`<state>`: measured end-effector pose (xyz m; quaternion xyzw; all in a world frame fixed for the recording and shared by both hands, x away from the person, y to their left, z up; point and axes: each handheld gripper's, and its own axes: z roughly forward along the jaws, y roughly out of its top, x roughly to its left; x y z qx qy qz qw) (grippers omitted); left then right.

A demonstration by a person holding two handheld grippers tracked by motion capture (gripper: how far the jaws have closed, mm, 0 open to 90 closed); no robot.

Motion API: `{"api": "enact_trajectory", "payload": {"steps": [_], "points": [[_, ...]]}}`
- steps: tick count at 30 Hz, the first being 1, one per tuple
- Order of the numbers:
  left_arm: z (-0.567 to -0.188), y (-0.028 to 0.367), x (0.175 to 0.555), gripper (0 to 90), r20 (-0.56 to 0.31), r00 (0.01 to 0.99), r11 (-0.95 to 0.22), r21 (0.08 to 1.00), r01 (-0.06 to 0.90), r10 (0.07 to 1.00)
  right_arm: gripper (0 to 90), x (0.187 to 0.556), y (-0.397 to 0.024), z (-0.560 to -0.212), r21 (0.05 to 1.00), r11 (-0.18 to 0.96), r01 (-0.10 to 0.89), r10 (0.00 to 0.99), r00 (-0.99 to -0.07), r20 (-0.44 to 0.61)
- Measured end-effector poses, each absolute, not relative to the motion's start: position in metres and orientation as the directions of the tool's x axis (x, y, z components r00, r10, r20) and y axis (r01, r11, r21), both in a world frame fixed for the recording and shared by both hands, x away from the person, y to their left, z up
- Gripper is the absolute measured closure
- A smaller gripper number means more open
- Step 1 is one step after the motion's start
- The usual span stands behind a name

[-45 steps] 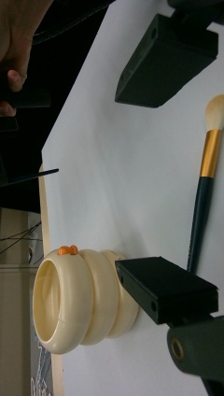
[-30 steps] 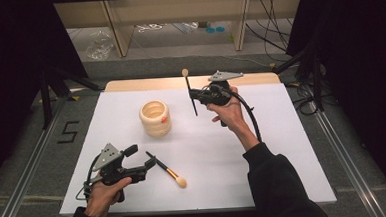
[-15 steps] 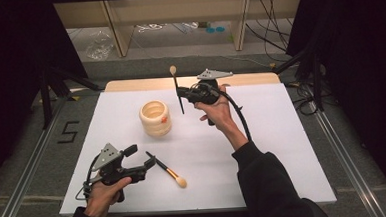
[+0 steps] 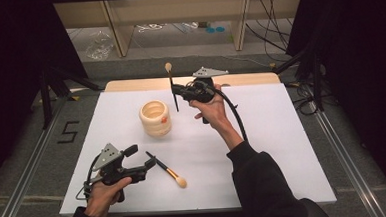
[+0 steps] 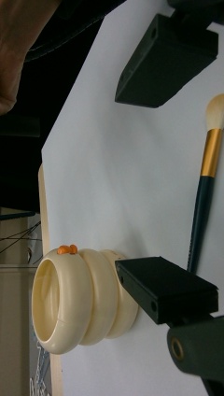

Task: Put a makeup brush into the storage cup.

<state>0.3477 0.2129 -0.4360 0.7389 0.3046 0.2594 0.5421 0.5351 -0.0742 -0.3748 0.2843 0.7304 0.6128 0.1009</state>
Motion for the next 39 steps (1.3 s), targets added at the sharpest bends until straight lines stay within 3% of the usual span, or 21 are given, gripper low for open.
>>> {"api": "enact_trajectory", "payload": {"steps": [4, 8, 9, 10, 39], "points": [[-0.433, 0.219, 0.354, 16.2, 0.167, 0.704, -0.319, 0.943, 0.089, 0.691, 83.1, 0.538, -0.07, -0.374, 0.956, 0.083, 0.28, 0.537, -0.821, 0.194], [-0.433, 0.22, 0.355, 16.2, 0.188, 0.704, -0.333, 0.94, 0.072, 0.684, 83.1, 0.539, -0.067, -0.375, 0.956, 0.076, 0.282, 0.541, -0.817, 0.198], [-0.44, 0.202, 0.337, 16.2, -0.159, 0.637, -0.059, 0.95, 0.307, 0.754, 83.1, 0.539, -0.067, -0.375, 0.955, 0.079, 0.285, 0.537, -0.82, 0.2], [-0.44, 0.2, 0.334, 16.2, -0.201, 0.616, -0.031, 0.938, 0.345, 0.762, 83.1, 0.539, -0.066, -0.376, 0.951, 0.077, 0.298, 0.538, -0.816, 0.212], [-0.44, 0.201, 0.336, 16.2, -0.185, 0.629, -0.046, 0.942, 0.332, 0.755, 83.1, 0.55, -0.033, -0.381, 0.949, 0.047, 0.311, 0.53, -0.813, 0.24]]}}
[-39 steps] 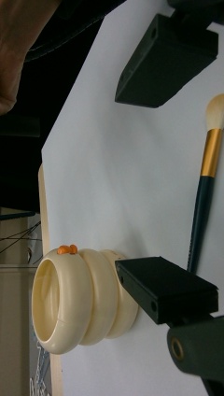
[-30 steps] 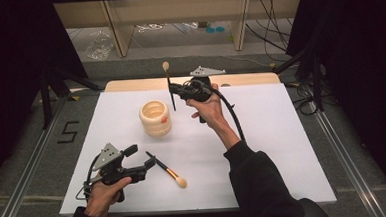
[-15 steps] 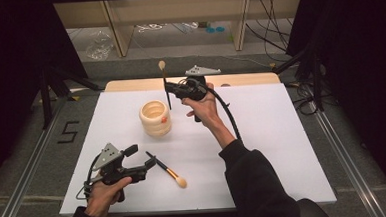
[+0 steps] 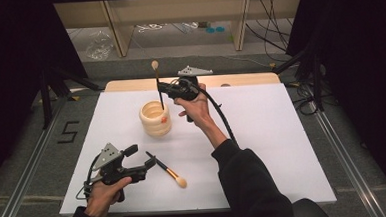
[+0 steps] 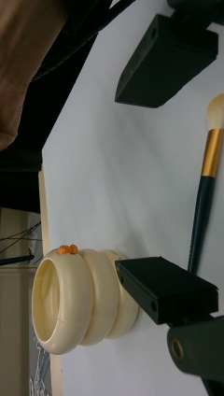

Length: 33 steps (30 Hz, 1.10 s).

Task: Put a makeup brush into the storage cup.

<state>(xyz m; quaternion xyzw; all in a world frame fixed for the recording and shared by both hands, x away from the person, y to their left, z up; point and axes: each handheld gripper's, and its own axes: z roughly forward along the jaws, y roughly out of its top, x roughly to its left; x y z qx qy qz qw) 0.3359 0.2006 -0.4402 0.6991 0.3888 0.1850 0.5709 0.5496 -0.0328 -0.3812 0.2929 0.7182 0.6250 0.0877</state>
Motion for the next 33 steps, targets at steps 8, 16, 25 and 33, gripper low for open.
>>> {"api": "enact_trajectory", "payload": {"steps": [8, 16, 25, 33], "points": [[-0.44, 0.201, 0.336, 16.2, -0.183, 0.63, -0.047, 0.943, 0.33, 0.755, 83.1, 0.552, -0.027, -0.388, 0.951, 0.037, 0.307, 0.528, -0.814, 0.242], [-0.44, 0.201, 0.336, 16.2, -0.182, 0.631, -0.048, 0.943, 0.33, 0.754, 83.1, 0.551, -0.021, -0.392, 0.945, 0.042, 0.324, 0.528, -0.81, 0.255], [-0.44, 0.201, 0.335, 16.2, -0.188, 0.628, -0.041, 0.943, 0.331, 0.755, 83.1, 0.553, -0.012, -0.394, 0.95, 0.061, 0.305, 0.522, -0.821, 0.23], [-0.44, 0.201, 0.335, 16.2, -0.184, 0.629, -0.045, 0.943, 0.33, 0.756, 83.0, 0.553, -0.008, -0.4, 0.945, 0.069, 0.318, 0.527, -0.816, 0.236]]}}
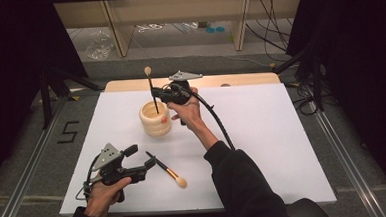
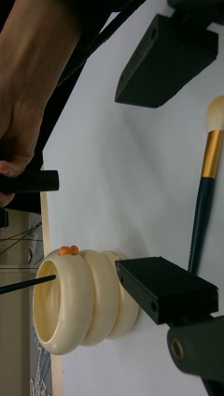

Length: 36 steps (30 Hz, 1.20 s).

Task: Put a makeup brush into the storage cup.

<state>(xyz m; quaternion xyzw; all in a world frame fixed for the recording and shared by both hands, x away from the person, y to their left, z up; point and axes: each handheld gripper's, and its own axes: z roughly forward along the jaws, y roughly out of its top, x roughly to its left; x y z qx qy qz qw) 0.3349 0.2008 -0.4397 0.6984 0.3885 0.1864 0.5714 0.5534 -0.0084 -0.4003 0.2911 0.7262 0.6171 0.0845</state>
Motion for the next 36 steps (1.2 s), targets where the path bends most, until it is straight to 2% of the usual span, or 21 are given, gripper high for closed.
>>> {"api": "enact_trajectory", "payload": {"steps": [26, 30, 34, 36], "points": [[-0.44, 0.201, 0.335, 16.2, -0.186, 0.628, -0.047, 0.941, 0.335, 0.756, 81.5, 0.554, -0.011, -0.419, 0.929, 0.137, 0.344, 0.534, -0.815, 0.224], [-0.44, 0.201, 0.335, 16.2, -0.185, 0.627, -0.047, 0.941, 0.334, 0.756, 68.8, 0.554, -0.012, -0.421, 0.92, 0.165, 0.355, 0.553, -0.806, 0.212], [-0.44, 0.201, 0.335, 16.2, -0.187, 0.625, -0.046, 0.941, 0.336, 0.758, 48.9, 0.552, -0.015, -0.416, 0.909, 0.178, 0.378, 0.571, -0.792, 0.218], [-0.44, 0.201, 0.335, 16.2, -0.184, 0.627, -0.049, 0.941, 0.335, 0.757, 43.8, 0.55, -0.019, -0.413, 0.914, 0.195, 0.357, 0.58, -0.793, 0.186]]}}
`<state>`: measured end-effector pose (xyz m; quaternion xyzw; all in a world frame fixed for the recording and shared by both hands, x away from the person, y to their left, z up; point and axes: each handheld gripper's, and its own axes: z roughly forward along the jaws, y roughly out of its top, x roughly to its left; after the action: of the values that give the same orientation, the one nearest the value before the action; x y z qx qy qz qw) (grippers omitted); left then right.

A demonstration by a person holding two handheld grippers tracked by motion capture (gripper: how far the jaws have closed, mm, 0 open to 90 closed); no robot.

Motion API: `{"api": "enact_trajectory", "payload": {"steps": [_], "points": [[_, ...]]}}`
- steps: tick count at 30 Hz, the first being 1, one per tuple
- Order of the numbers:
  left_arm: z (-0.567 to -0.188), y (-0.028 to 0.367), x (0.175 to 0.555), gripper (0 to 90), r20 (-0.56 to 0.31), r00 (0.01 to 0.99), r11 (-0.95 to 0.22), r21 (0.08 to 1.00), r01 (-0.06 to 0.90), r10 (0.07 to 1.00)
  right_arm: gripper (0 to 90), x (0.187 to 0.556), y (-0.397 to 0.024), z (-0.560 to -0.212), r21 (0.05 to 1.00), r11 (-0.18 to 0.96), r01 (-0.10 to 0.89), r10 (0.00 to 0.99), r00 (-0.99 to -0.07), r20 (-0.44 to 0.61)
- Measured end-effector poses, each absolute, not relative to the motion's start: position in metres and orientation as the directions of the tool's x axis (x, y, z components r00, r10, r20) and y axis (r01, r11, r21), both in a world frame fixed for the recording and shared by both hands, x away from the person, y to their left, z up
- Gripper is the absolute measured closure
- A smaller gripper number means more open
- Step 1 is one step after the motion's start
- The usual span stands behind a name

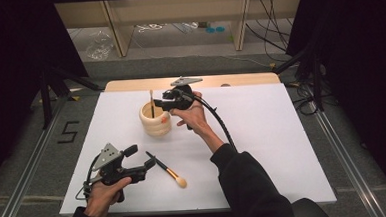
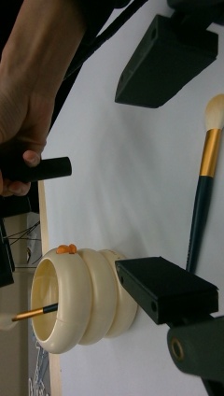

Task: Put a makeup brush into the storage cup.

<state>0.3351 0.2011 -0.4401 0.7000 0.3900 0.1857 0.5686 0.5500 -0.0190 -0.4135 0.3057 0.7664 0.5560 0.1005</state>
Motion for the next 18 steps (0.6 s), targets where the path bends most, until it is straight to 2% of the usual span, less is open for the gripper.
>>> {"api": "enact_trajectory", "payload": {"steps": [2, 9, 18], "points": [[-0.44, 0.201, 0.335, 16.2, -0.184, 0.626, -0.05, 0.941, 0.336, 0.758, 38.5, 0.547, -0.024, -0.41, 0.912, 0.2, 0.358, 0.584, -0.791, 0.182], [-0.44, 0.201, 0.335, 16.2, -0.184, 0.625, -0.05, 0.94, 0.337, 0.759, 28.6, 0.53, -0.046, -0.403, 0.91, 0.212, 0.355, 0.596, -0.785, 0.168], [-0.44, 0.202, 0.335, 16.2, -0.18, 0.621, -0.055, 0.939, 0.34, 0.763, 25.1, 0.516, -0.073, -0.4, 0.91, 0.233, 0.344, 0.619, -0.774, 0.133]]}}
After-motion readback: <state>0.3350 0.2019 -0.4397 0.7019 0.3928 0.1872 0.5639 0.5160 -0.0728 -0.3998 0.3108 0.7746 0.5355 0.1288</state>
